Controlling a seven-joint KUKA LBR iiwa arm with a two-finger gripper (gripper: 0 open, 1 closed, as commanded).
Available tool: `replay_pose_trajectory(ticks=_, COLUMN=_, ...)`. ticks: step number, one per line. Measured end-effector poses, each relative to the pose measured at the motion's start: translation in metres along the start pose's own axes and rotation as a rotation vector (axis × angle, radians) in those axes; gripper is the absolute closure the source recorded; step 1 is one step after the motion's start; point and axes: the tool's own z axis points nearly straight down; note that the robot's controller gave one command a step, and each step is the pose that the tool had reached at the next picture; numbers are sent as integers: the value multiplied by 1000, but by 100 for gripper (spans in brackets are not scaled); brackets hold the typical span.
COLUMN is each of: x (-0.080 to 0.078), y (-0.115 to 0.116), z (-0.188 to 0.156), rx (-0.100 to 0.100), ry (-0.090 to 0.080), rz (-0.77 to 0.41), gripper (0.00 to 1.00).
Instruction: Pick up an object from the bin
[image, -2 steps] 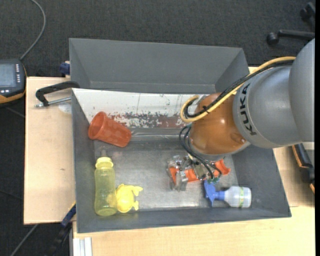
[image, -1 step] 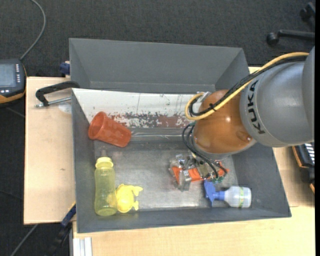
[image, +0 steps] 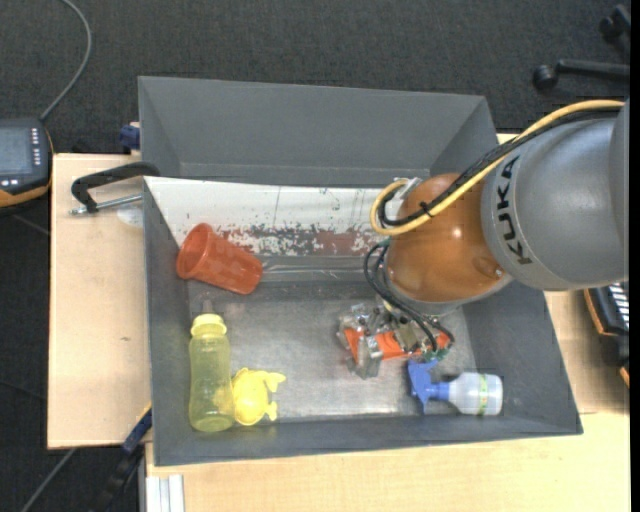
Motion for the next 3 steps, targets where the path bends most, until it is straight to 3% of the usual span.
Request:
replay_pose_trajectory(ticks=1, x=14, y=16, z=-89, rx=-1, ry=0, rz=21, gripper=100)
replay_pose_trajectory(ticks=2, x=14, y=15, z=-89, rx=-1, ry=0, rz=21, gripper=100)
replay_pose_trajectory(ticks=3, x=14, y=18, z=-143, rx=-2, ry=3, rz=22, gripper=100)
